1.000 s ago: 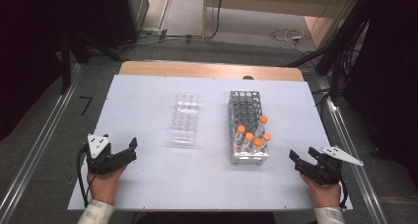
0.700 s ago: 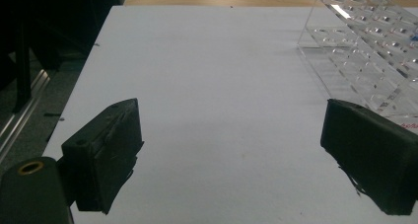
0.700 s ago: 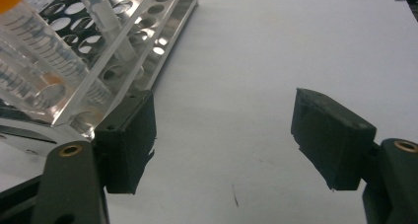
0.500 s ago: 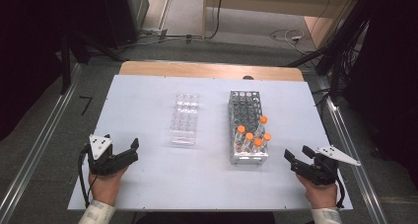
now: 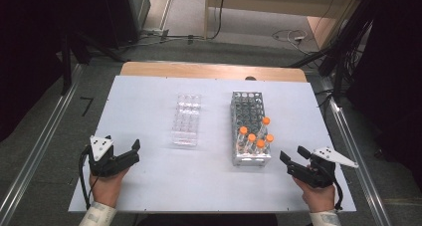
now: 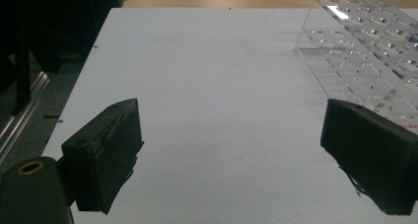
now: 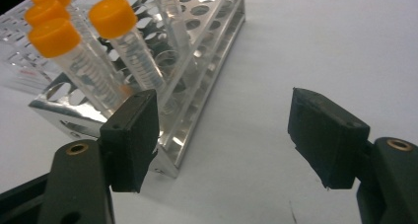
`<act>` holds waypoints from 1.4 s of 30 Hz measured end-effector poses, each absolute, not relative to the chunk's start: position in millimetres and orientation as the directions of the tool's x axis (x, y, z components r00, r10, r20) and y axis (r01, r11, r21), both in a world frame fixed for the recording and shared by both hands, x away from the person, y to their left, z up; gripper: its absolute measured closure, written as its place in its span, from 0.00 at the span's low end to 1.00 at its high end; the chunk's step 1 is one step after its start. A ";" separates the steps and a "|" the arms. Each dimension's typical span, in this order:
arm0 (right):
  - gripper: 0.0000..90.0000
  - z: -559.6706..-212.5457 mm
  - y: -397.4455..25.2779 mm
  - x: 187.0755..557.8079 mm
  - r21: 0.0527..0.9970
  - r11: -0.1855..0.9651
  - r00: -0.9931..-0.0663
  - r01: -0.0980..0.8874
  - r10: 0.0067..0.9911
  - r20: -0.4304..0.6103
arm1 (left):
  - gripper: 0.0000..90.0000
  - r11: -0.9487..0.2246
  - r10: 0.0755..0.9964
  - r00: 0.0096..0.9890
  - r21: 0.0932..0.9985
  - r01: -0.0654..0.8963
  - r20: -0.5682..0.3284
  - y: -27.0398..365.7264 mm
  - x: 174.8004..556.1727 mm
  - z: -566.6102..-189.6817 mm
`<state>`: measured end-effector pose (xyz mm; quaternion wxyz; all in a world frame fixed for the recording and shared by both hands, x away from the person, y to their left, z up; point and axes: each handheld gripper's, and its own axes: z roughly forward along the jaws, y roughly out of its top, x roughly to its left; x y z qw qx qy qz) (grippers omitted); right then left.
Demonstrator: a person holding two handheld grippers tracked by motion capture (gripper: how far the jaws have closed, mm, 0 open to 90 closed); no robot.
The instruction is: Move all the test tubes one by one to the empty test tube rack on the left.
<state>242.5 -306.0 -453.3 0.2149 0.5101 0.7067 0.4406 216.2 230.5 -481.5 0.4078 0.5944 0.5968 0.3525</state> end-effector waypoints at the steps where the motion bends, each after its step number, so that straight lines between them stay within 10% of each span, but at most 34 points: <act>1: 0.30 -452.7 -304.5 241.8 0.843 0.093 -0.393 0.530 0.908 0.147 | 0.10 0.045 0.997 0.039 0.906 0.421 -0.067 230.6 216.2 -481.5; 42: 0.68 -452.6 -242.7 240.0 0.861 0.227 -0.558 0.455 0.826 0.077 | 0.10 0.038 0.997 0.040 0.905 0.423 -0.060 229.4 216.7 -481.9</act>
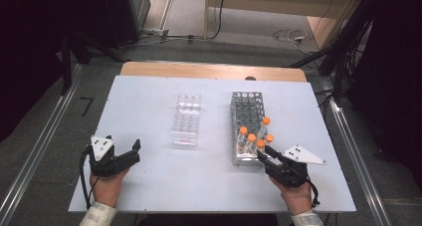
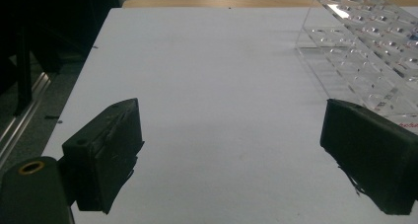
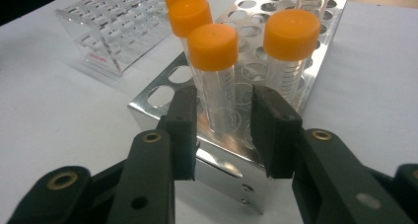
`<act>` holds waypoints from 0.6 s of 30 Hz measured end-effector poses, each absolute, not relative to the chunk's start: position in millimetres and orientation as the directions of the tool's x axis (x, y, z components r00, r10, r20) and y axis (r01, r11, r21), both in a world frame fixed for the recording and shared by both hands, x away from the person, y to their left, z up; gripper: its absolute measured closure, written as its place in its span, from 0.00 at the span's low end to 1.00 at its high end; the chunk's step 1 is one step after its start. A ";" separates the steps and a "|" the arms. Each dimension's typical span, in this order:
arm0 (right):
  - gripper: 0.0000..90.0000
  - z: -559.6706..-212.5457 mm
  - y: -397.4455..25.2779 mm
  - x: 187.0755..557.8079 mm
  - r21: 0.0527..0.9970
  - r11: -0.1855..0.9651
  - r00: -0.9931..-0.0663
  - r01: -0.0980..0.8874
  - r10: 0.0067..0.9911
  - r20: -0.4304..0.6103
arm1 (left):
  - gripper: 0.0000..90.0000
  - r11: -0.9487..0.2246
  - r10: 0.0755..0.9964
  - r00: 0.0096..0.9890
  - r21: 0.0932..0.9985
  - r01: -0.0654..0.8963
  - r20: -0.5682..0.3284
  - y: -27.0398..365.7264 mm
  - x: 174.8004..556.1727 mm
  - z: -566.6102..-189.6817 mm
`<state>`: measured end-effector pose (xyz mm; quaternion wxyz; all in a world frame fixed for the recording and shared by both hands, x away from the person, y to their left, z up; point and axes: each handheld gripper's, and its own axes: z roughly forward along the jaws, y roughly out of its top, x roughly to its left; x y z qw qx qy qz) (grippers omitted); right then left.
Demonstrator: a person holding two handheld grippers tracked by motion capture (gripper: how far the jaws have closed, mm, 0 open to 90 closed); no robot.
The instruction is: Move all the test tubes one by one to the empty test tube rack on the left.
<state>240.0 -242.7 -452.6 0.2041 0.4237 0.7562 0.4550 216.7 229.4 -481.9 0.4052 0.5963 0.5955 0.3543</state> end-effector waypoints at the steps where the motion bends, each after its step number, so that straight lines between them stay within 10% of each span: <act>1: 0.69 -453.2 -240.9 241.6 0.861 0.230 -0.559 0.454 0.826 0.074 | 0.10 0.038 0.997 0.039 0.905 0.423 -0.060 229.5 216.7 -481.8; 18: 0.77 -459.9 -234.1 249.4 0.863 0.250 -0.557 0.439 0.829 0.043 | 0.10 0.037 0.997 0.041 0.906 0.422 -0.059 229.0 216.8 -482.0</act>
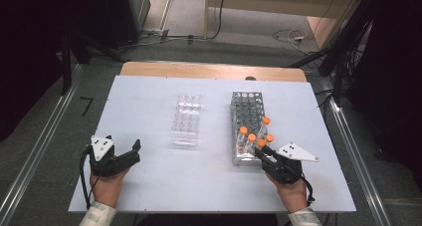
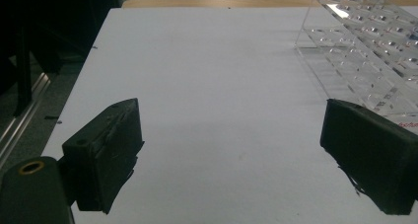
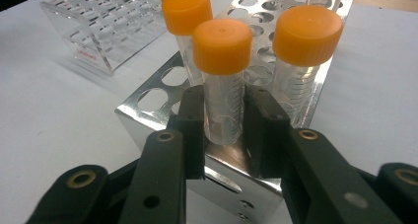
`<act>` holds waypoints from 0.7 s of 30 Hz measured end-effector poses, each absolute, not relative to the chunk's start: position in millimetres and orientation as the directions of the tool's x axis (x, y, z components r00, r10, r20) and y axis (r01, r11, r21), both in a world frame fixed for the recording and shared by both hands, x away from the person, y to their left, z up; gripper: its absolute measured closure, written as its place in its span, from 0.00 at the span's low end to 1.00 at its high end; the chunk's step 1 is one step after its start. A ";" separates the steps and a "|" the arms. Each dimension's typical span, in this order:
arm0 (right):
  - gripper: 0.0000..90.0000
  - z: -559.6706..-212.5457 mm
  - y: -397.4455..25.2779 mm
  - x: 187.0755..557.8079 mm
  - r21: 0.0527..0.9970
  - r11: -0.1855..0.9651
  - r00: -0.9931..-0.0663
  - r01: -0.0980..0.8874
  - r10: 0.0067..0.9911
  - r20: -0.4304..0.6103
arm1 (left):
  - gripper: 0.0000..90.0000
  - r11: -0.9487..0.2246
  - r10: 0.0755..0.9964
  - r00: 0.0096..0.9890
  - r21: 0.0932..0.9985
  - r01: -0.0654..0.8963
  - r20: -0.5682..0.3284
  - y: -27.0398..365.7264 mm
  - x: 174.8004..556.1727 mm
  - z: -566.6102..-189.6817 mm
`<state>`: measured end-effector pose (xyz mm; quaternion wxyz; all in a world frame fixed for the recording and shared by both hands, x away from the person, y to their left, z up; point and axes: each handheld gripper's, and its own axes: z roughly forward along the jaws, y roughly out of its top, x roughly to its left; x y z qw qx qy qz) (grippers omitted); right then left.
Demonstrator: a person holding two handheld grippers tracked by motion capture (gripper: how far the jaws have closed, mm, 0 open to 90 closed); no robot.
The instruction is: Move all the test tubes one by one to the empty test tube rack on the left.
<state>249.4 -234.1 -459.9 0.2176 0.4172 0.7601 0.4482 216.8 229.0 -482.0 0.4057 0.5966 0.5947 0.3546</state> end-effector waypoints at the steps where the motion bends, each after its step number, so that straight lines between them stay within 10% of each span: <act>1: 0.77 -459.9 -234.1 249.4 0.863 0.250 -0.557 0.439 0.829 0.043 | 0.10 0.036 0.997 0.041 0.906 0.422 -0.059 228.9 216.8 -482.0; 21: 0.80 -438.6 -234.6 240.4 0.903 0.229 -0.555 0.363 0.832 0.011 | 0.10 0.033 0.997 0.043 0.904 0.425 -0.057 228.6 217.3 -482.2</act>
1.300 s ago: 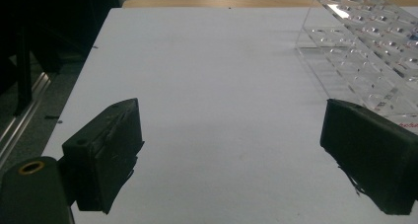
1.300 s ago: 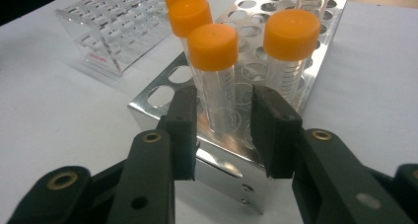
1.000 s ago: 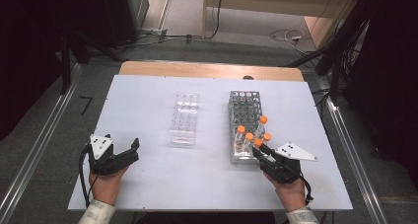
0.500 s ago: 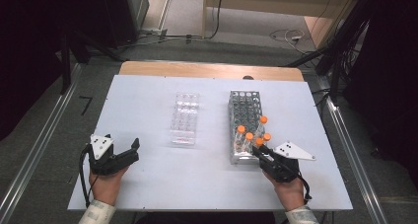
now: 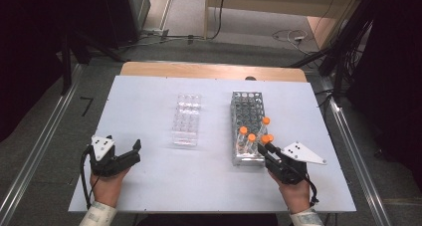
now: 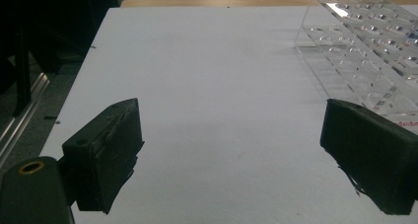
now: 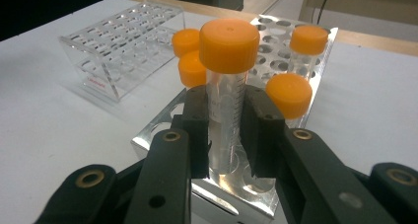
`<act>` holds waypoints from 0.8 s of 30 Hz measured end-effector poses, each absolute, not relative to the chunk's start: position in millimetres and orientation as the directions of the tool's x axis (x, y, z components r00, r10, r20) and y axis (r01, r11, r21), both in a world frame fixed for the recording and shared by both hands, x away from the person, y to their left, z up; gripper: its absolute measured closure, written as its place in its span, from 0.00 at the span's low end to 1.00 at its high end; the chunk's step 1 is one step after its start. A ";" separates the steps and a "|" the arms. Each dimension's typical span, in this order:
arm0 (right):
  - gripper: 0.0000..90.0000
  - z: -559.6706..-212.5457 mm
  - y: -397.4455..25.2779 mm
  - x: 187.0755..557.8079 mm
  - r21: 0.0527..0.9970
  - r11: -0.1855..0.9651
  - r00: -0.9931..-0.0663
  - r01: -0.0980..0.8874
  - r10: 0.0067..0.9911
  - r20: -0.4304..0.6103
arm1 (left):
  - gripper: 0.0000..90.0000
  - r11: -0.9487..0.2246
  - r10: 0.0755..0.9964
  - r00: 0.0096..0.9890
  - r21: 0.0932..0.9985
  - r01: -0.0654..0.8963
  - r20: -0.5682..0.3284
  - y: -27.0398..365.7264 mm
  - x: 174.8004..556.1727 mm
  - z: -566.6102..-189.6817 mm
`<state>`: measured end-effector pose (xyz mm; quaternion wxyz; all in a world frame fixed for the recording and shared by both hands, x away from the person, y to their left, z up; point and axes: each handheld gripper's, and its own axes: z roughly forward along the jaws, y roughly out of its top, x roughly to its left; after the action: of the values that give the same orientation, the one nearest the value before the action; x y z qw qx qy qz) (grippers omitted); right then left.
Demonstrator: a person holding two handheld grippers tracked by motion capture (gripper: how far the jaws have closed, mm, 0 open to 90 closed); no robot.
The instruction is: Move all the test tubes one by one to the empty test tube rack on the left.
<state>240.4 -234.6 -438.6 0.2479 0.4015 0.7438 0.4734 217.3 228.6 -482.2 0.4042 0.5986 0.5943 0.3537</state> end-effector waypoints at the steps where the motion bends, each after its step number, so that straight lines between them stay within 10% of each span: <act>1: 0.80 -437.3 -234.3 239.7 0.906 0.231 -0.555 0.355 0.832 0.005 | 0.10 0.034 0.997 0.044 0.904 0.425 -0.058 228.6 217.3 -482.3; 24: 0.80 -410.5 -230.8 216.8 0.938 0.213 -0.594 0.273 0.805 -0.010 | 0.10 0.036 0.997 0.051 0.903 0.427 -0.064 228.0 217.3 -482.1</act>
<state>216.8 -230.8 -410.5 0.2613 0.3673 0.7338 0.5083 217.3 228.0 -482.1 0.4072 0.5998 0.5935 0.3496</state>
